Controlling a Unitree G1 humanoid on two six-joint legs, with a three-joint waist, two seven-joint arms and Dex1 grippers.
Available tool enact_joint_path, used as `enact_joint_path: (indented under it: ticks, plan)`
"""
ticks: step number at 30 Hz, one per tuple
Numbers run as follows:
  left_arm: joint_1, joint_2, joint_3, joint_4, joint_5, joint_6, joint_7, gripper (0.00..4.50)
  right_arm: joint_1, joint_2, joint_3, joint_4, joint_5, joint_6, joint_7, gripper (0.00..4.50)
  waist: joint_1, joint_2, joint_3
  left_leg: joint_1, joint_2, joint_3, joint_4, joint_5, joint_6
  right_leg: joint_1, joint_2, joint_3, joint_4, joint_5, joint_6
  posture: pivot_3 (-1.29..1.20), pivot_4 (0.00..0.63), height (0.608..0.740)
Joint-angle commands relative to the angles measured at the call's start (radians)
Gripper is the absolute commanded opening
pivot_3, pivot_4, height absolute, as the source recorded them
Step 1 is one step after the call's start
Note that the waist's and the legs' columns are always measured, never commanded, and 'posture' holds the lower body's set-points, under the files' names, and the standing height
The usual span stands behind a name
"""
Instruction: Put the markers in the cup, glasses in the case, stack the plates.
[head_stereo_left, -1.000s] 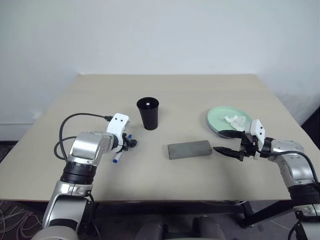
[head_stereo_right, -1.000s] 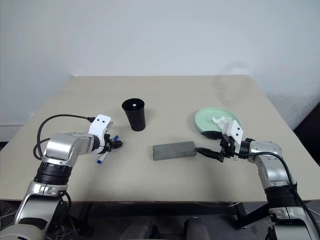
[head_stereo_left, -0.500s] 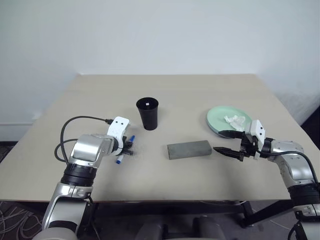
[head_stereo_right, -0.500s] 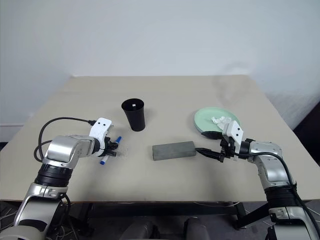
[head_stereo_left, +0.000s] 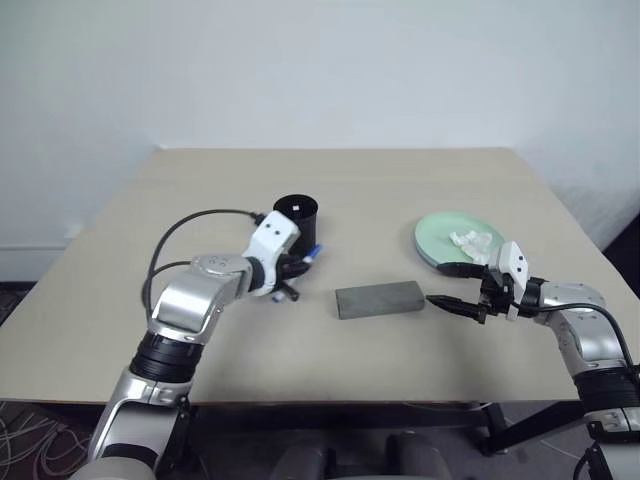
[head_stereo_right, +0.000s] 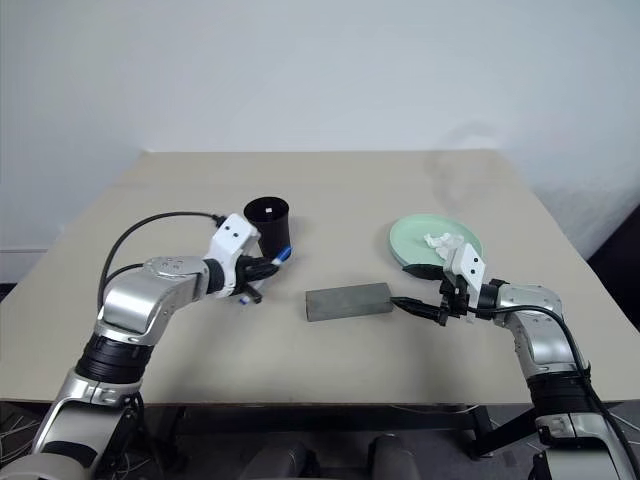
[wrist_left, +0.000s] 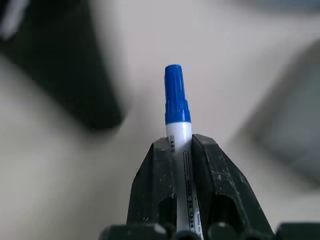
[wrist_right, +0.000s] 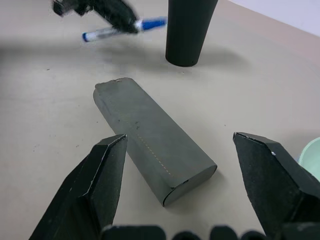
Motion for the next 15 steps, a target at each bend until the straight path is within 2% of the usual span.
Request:
enact_joint_path:
  ticks: [1, 6, 9, 15]
  plan:
    - [-0.036, -0.061, 0.025, 0.014, 0.007, -0.252, -0.021, 0.1, -0.029, -0.001, -0.01, -0.005, -0.004, -0.023, -0.005, 3.68, 0.0, 0.0, 0.0, 0.0, 0.0, 0.0, 0.0, 0.0, 0.0, 0.0, 0.0, 0.0, 0.0, 0.0, 0.0, 0.0, 0.0, 0.74]
    - [-0.185, -0.197, 0.095, 0.261, 0.062, -0.53, 0.108, 0.1, -0.037, 0.007, -0.013, 0.001, -0.011, -0.029, -0.01, 3.68, 0.006, 0.0, 0.0, 0.0, 0.0, 0.0, 0.001, 0.001, 0.002, 0.001, 0.0, 0.0, 0.0, 0.0, 0.0, 0.0, 0.0, 0.74]
    - [-0.295, -0.204, 0.066, 0.503, 0.215, -0.784, 0.249, 0.1, -0.04, 0.009, -0.014, -0.003, -0.012, -0.027, -0.012, 3.68, 0.007, 0.0, 0.0, 0.001, -0.001, 0.001, 0.001, 0.003, 0.004, 0.002, 0.001, 0.0, -0.001, 0.001, 0.0, 0.0, 0.0, 0.74]
    - [-0.476, -0.24, 0.117, 0.959, 0.313, -1.165, 0.513, 0.1, -0.045, 0.012, -0.016, -0.012, -0.011, -0.026, -0.023, 3.68, 0.009, 0.0, 0.0, 0.001, -0.001, 0.001, 0.001, 0.003, 0.005, 0.002, 0.001, 0.0, -0.001, 0.001, 0.0, 0.0, 0.0, 0.74]
